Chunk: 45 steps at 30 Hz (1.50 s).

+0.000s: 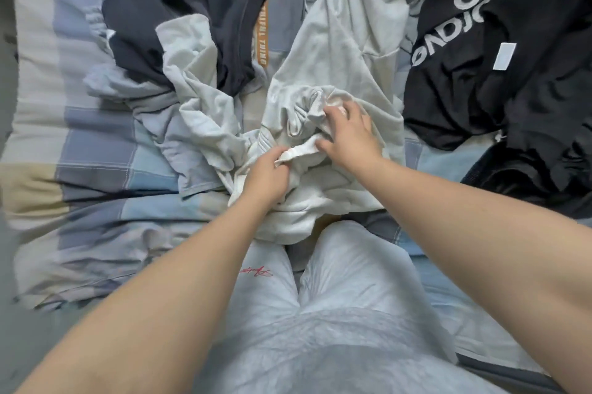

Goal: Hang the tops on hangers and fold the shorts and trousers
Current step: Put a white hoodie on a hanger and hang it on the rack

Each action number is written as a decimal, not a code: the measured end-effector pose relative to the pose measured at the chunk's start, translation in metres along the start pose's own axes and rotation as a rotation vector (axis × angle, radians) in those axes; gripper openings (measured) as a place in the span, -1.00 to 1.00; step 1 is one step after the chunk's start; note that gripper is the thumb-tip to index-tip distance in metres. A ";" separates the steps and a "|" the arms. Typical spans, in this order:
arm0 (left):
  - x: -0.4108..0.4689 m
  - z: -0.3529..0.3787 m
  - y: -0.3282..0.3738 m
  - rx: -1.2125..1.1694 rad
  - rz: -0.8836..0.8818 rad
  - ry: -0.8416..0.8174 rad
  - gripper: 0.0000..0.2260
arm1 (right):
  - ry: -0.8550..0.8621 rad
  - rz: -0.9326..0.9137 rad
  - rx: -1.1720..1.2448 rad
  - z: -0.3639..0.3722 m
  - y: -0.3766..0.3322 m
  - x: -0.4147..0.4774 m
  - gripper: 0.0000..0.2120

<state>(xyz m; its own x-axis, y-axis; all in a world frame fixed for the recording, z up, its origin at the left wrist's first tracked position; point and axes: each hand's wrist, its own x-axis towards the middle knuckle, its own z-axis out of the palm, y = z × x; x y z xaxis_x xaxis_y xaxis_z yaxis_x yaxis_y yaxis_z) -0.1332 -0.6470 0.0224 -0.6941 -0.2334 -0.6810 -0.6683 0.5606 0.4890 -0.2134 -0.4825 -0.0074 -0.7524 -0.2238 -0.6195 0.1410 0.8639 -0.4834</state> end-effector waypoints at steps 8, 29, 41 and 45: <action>-0.059 -0.002 -0.012 -0.420 -0.248 0.198 -0.76 | -0.065 -0.004 -0.109 -0.006 0.011 -0.034 -0.76; -0.210 -0.136 -0.141 -0.601 0.121 0.148 -0.81 | 0.159 -0.337 -0.604 0.035 -0.150 -0.221 -0.84; -0.327 -0.247 -0.163 -0.474 0.367 0.039 -0.69 | 0.448 -0.198 -0.128 0.034 -0.274 -0.407 -0.79; -0.341 -0.287 -0.142 -0.319 0.565 -0.021 -0.61 | 0.489 -0.074 0.044 0.023 -0.292 -0.446 -0.76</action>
<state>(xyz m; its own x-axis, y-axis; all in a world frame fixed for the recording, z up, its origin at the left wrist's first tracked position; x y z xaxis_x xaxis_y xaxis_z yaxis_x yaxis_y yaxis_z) 0.1216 -0.8748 0.3415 -0.9590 0.0458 -0.2798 -0.2500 0.3286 0.9108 0.0955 -0.6450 0.3958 -0.9736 -0.0370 -0.2253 0.0950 0.8318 -0.5469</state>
